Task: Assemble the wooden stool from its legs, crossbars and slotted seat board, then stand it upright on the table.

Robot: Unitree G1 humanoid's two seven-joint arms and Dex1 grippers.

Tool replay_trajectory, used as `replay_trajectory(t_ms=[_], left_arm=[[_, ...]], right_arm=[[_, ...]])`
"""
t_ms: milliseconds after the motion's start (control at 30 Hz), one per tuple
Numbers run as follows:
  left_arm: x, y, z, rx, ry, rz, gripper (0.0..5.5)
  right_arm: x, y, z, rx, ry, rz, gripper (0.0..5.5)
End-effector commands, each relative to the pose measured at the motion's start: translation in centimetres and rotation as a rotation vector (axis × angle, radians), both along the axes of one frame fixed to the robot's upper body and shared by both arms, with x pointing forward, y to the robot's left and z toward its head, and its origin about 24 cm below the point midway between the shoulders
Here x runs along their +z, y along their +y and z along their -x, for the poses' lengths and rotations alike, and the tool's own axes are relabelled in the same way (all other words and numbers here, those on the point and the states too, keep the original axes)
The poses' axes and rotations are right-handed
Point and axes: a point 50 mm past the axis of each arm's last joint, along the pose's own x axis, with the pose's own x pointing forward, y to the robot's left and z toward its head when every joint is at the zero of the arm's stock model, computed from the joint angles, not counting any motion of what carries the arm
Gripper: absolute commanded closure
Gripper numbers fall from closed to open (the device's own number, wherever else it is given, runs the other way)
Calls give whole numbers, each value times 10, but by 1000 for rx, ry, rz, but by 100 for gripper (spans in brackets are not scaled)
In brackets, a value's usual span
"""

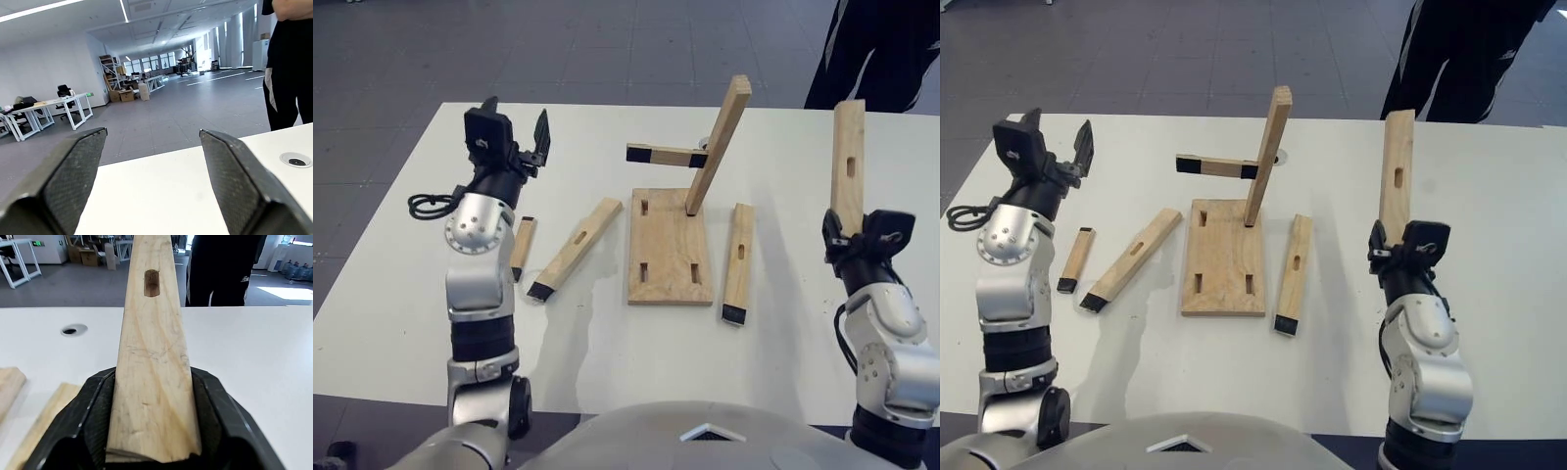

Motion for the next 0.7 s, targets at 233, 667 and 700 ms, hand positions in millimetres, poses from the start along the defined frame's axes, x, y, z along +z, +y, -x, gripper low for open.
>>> replay_trajectory(t_ms=[233, 667, 700], left_arm=[[53, -54, 17, -791, 191, 521, 199], [61, -95, 62, -1264, 456, 835, 120], [56, -97, 62, -1257, 478, 833, 120]], right_arm=[[76, 34, -14, 584, -273, -273, 346], [71, 84, -10, 1213, -105, -604, 346], [71, 87, -9, 1238, -105, -623, 346]])
